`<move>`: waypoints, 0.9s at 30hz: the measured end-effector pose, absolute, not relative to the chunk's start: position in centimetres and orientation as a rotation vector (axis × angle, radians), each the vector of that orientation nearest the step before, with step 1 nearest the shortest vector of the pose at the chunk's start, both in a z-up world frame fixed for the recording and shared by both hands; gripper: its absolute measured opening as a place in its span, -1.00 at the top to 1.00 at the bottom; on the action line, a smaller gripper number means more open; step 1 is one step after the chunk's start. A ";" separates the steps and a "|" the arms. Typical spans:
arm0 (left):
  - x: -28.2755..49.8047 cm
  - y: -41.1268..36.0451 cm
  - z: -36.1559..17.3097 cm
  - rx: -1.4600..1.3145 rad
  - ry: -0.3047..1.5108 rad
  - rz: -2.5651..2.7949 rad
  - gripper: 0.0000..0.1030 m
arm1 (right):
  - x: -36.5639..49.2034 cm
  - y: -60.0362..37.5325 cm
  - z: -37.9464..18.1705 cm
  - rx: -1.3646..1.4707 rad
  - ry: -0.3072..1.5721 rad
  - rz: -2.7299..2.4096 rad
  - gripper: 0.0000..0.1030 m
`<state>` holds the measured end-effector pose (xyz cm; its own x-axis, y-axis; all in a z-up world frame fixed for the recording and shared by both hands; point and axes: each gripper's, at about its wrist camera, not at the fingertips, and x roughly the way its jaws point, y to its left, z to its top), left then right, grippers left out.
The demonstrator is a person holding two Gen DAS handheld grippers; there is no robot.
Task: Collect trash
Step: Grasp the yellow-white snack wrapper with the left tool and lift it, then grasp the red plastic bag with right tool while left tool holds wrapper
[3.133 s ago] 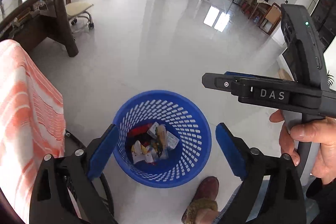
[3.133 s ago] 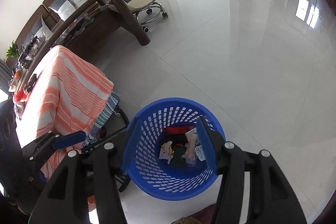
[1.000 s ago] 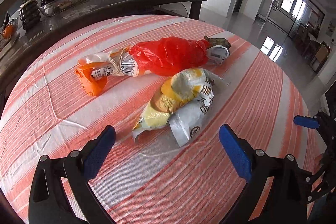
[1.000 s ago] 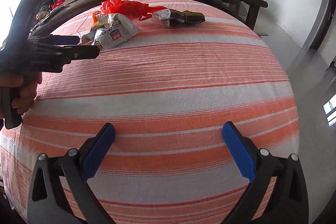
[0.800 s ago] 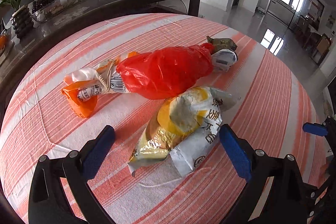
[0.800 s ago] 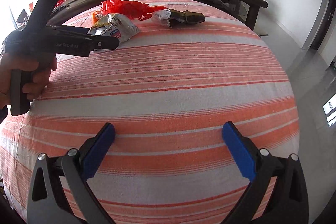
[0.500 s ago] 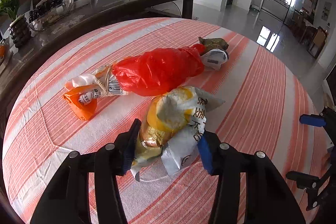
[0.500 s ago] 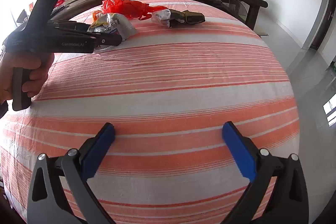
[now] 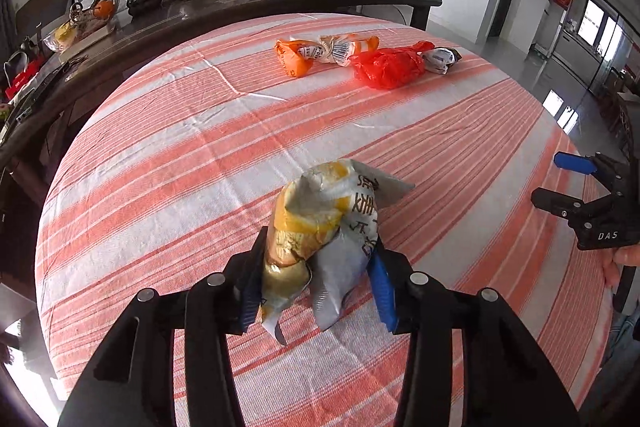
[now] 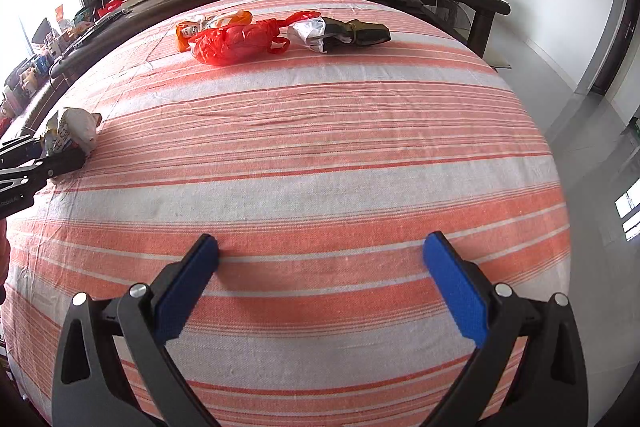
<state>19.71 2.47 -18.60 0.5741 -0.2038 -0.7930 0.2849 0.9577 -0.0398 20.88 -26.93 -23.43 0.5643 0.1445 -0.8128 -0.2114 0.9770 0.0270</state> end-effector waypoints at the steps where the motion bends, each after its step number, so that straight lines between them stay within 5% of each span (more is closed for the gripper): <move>1: 19.7 2.5 -18.7 0.097 0.912 -0.285 -0.22 | 20.9 -26.9 -23.4 -0.076 0.949 0.210 -0.91; 3: 20.0 2.6 -18.9 0.111 0.911 -0.271 -0.47 | 20.9 -26.9 -23.4 -0.077 0.949 0.210 -0.91; 10: 21.3 2.2 -19.8 0.135 0.949 -0.250 -0.83 | 20.9 -26.8 -23.4 -0.075 0.949 0.211 -0.91; 27: 21.4 2.2 -19.9 0.134 0.956 -0.239 -0.91 | 35.5 -18.3 -20.3 0.378 0.940 0.269 -0.88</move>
<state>21.39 2.15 -19.93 0.5534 -0.1428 -0.8206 0.2609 0.9653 0.0080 35.46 -18.28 -20.25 0.5645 0.3841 -0.7306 -0.0602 0.9020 0.4276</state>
